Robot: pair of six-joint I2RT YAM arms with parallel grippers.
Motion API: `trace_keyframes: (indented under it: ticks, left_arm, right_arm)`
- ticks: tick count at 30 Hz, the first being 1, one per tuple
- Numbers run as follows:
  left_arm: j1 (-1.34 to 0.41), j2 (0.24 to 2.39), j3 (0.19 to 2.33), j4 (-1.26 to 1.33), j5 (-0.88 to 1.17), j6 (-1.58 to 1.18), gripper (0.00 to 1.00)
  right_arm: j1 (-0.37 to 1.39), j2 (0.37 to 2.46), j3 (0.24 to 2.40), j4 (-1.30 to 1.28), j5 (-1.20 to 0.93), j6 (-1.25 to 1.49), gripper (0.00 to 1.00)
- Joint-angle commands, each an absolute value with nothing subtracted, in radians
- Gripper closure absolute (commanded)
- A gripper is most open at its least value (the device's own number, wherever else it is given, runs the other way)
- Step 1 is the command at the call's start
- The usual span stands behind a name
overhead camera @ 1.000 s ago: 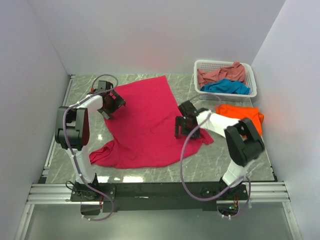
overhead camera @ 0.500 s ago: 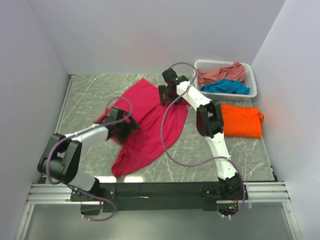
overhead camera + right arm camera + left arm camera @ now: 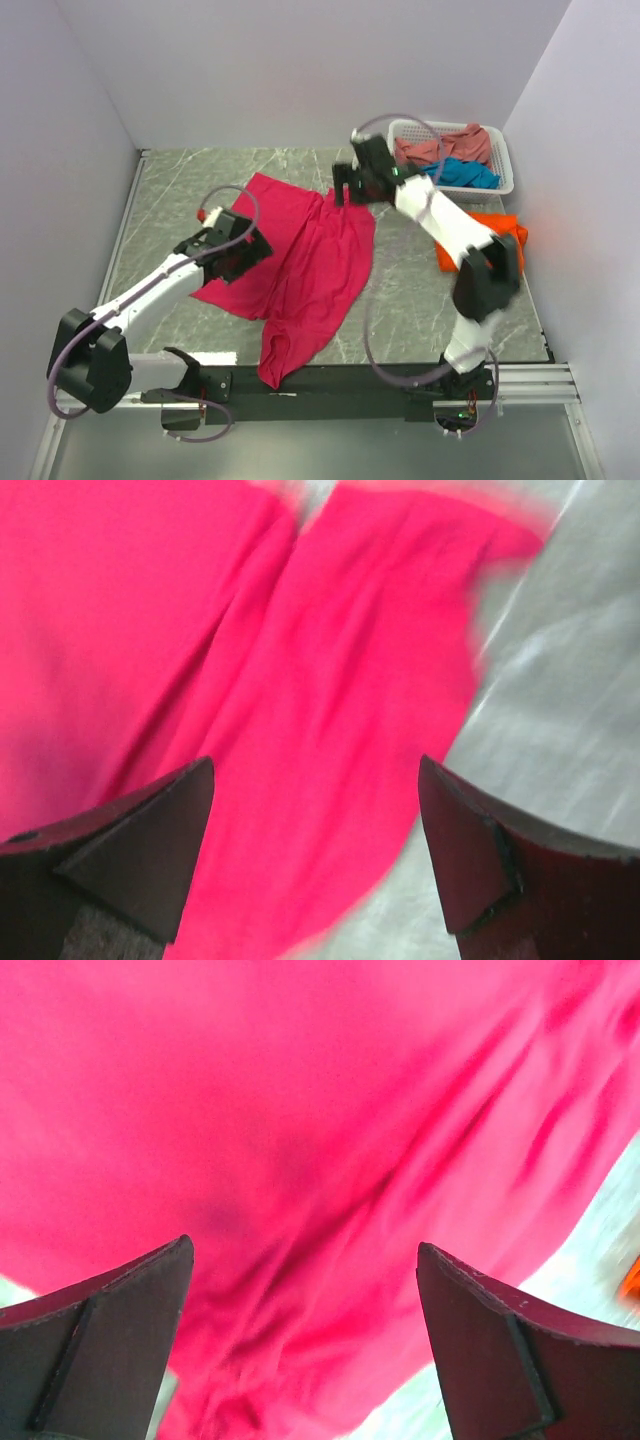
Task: Fold and stack the t-shirts
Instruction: Flatten the tshirt out
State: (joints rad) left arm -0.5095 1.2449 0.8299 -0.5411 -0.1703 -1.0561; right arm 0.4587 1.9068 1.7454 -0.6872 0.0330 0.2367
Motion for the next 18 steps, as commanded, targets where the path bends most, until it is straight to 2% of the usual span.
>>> trace_keyframes:
  ticks: [1, 2, 6, 10, 18]
  left_arm:
    - [-0.404, 1.259, 0.850, -0.542, -0.238, -1.028, 0.00]
    - [-0.372, 1.272, 0.845, -0.532, -0.215, -1.019, 0.01]
    - [-0.266, 1.344, 0.810, -0.470, -0.104, -0.973, 0.01]
    - [-0.252, 1.382, 0.763, -0.428, -0.084, -0.960, 0.01]
    - [-0.183, 1.457, 0.727, -0.390, -0.089, -0.954, 0.01]
  right_arm:
    - [0.604, 1.657, 1.374, -0.496, -0.075, 0.360, 0.11]
    - [0.633, 1.588, 1.235, -0.444, -0.092, 0.426, 0.11]
    - [0.791, 1.526, 1.049, -0.376, -0.133, 0.544, 0.11]
    - [0.861, 1.549, 0.993, -0.341, -0.166, 0.610, 0.11]
    - [0.793, 1.733, 1.020, -0.390, -0.112, 0.597, 0.11]
